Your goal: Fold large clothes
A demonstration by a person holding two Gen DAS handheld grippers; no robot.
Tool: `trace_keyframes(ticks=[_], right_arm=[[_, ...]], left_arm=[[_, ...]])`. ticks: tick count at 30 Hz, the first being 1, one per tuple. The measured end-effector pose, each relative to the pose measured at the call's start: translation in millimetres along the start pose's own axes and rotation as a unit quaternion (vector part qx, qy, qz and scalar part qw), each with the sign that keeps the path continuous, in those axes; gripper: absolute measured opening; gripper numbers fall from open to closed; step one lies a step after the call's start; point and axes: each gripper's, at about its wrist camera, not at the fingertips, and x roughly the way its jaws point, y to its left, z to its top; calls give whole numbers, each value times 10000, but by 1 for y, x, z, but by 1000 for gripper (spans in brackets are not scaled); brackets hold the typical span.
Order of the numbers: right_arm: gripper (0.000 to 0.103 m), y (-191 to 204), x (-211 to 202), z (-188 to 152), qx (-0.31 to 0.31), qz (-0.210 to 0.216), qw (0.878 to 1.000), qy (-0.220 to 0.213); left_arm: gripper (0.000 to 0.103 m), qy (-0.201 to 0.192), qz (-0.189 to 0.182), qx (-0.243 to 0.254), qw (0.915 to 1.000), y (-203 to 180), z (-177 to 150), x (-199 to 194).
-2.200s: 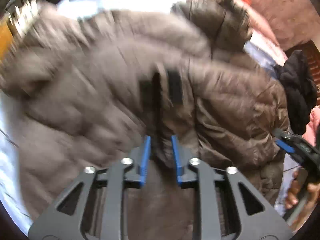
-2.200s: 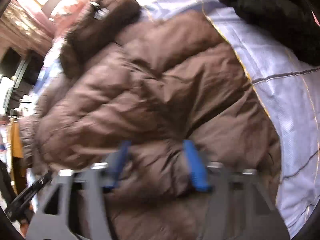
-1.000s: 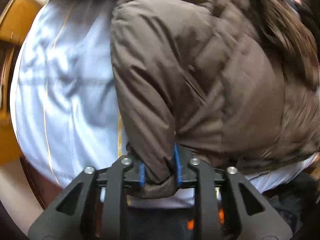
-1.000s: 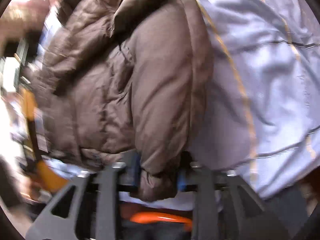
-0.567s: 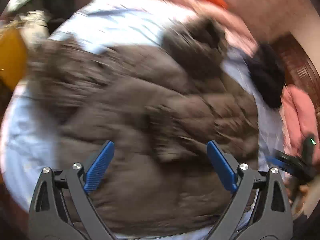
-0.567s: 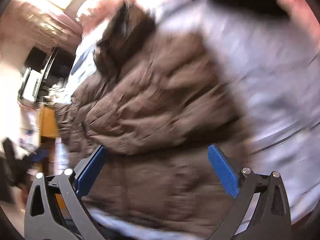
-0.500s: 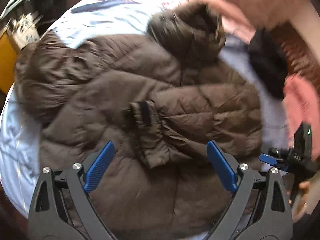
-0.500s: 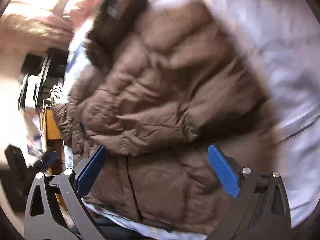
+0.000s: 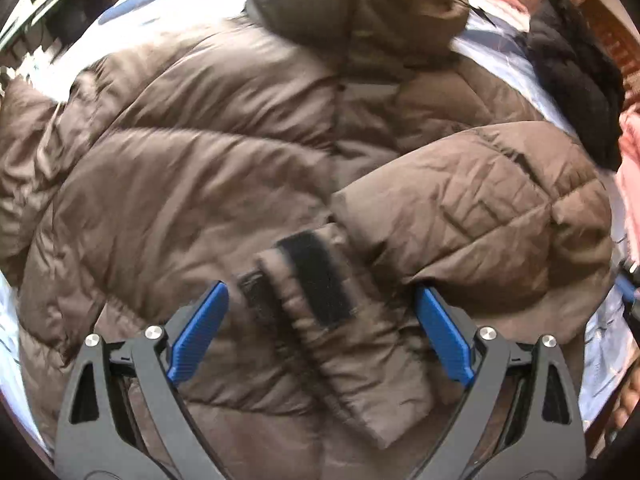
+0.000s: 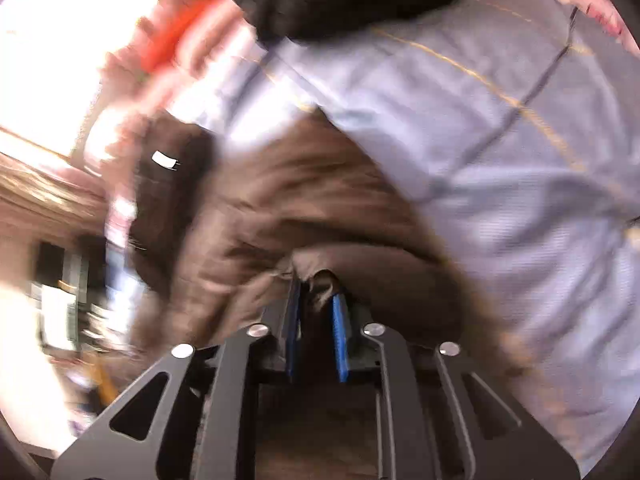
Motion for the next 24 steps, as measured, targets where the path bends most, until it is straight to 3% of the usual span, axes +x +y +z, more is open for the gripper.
trace_keyframes(ticks=[1,2,4,6,8,10,12,13,14,18,20,21,22,24], right_arm=[[43,-1,9,-1,-124,-155,9988,447],[46,-1,16,-7,-40,-42,9969,783],[56,-2,7,-18,280,-15,9967,756],[57,5,-17,-27,243,-661,9973,221],[57,14,-39,-28,-2,-814,9954,-515],[57,29,-46,-27,-389,-692,9925,-928],[56,62,-35,-33,-1123,-372,9879,-1004],[54,73,-25,-36,-1444,-263,9856,-842],[44,86,-3,-45,-1733,-364,9830,-477],[40,66,62,-62,-1340,-935,9854,476],[41,66,67,-70,-1349,-944,9849,543],[42,73,62,-75,-1444,-995,9831,527],[46,81,53,-80,-1497,-920,9830,534],[56,94,42,-80,-1376,-504,9879,498]], left_arm=[[95,-47,208,85,9997,-7,2,-3],[95,-143,356,130,9992,-11,5,-9],[95,-378,365,50,9986,-12,10,-31],[95,-669,230,-89,9975,-8,11,-57],[95,-948,-86,-121,9954,-8,7,-81],[95,-1022,-414,13,9939,-16,-1,-89],[95,-704,-742,223,9945,-41,2,-66],[95,-478,-916,276,9943,-47,1,-53],[94,-247,-1015,275,9941,-50,0,-39],[94,694,-484,375,9957,-41,-9,37],[92,629,-546,431,9956,-36,-9,38],[86,572,-640,349,9957,-31,-4,25],[85,382,-883,243,9951,-21,5,7],[86,-378,-1313,-72,9906,14,25,-44]])
